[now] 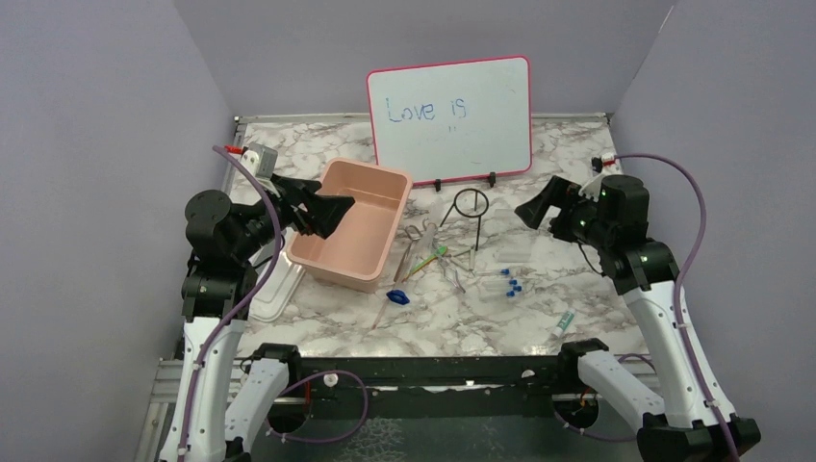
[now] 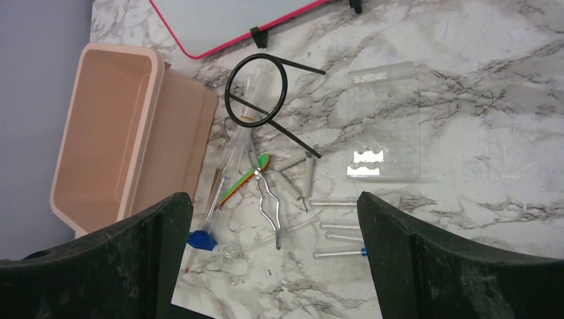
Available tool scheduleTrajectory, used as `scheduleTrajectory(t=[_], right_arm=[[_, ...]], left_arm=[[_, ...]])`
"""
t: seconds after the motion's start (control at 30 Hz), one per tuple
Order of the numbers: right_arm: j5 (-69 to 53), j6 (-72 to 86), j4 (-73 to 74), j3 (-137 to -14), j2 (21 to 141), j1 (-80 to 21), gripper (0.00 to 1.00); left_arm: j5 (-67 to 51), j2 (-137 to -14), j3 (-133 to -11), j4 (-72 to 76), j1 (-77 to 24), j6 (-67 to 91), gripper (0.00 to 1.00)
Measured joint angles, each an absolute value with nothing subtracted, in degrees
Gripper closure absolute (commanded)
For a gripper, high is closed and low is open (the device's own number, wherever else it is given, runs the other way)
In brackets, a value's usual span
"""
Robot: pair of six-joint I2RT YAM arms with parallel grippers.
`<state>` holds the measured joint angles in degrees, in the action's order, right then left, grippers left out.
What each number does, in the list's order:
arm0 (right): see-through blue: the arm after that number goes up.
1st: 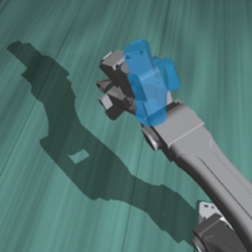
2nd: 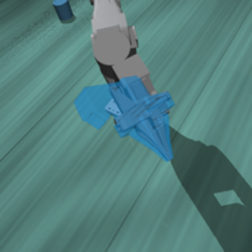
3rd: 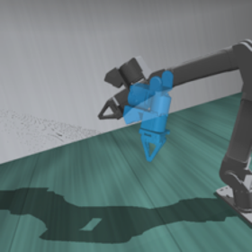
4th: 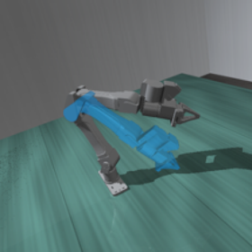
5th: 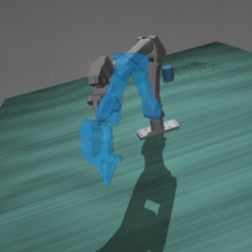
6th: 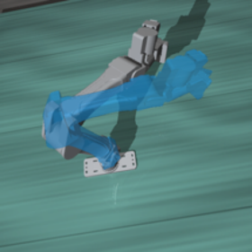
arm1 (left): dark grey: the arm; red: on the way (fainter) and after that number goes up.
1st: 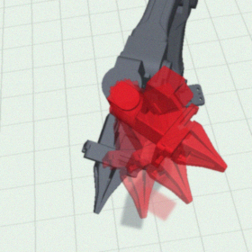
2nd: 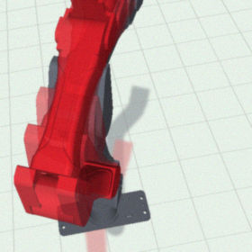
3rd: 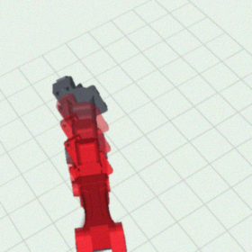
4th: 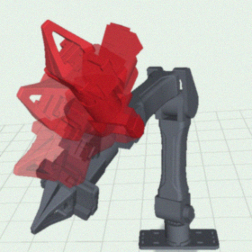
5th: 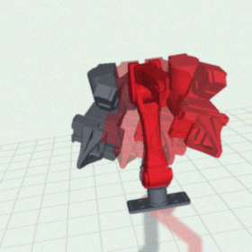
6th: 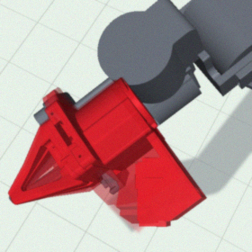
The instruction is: Organize the chemistry lab equipment
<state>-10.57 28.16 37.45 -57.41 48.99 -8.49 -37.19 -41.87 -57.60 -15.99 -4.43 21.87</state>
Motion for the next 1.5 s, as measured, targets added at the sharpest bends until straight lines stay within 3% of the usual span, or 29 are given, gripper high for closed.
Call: scheduleTrajectory(t=[0.2, 0.33, 0.57, 0.73, 0.93, 1.03, 1.2, 1.5], right_arm=[[-17.7, 28.4, 36.3, -51.7, 51.7, -8.4, 0.02], [-23.6, 28.9, 32.8, -45.2, 49.6, -8.3, 0.10], [-30.4, 31.4, 25.7, -40.5, 47.9, -8.2, 0.27], [-31.1, 33.5, 21.5, -39.0, 50.5, -8.2, 0.28], [-27.9, 36.5, 19.2, -35.8, 49.7, -8.2, 0.32], [-26.2, 37.9, 18.0, -33.3, 47.9, -8.2, 0.33], [-24.8, 39.3, 16.1, -29.8, 46.2, -8.2, 0.36], [-24.9, 39.7, 12.9, -27.6, 47.7, -8.2, 0.38]], left_arm=[[-41.5, -42.1, -57.1, -13.1, -4.8, 23.5, 0.01], [-43.2, -43.3, -55.9, -11.7, -6.7, 24.3, 0.02], [-42.7, -49.1, -55.3, -10.2, -15.5, 24.9, 0.20], [-33.6, -57.2, -55.3, -9.9, -30.5, 23.5, 0.33], [-13.9, -67.9, -57.0, -13.4, -47.0, 19.8, 0.49], [-3.9, -75.8, -60.6, -18.7, -51.8, 18.2, 0.52], [5.7, -83.2, -61.7, -25.7, -52.8, 18.0, 0.59], [12.4, -90.8, -62.0, -30.2, -52.8, 20.8, 0.53]])
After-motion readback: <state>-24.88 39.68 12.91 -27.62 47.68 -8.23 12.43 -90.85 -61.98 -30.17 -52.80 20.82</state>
